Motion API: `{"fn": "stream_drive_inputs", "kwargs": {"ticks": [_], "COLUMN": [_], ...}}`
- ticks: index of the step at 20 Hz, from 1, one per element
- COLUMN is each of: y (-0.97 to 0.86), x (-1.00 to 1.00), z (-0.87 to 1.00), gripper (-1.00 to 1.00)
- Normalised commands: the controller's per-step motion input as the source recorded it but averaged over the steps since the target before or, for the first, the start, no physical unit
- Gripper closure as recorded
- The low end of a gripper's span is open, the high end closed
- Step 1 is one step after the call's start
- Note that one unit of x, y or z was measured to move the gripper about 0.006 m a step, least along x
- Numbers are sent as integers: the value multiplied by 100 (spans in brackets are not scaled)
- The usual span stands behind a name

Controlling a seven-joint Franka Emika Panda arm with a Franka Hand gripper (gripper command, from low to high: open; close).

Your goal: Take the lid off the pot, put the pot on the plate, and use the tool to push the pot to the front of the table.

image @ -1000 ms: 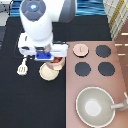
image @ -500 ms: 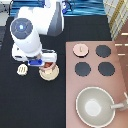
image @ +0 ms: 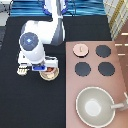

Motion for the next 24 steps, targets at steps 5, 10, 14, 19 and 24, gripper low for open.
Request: {"fn": "stream_drive_inputs", "kwargs": {"ticks": [5,10,14,19,24], "y": [-12,-2,0,-18,-65], "x": [-16,-26,-38,-49,-43], "z": [-16,21,60,86,80], "gripper": [100,-100,-100,-100,-100]}}
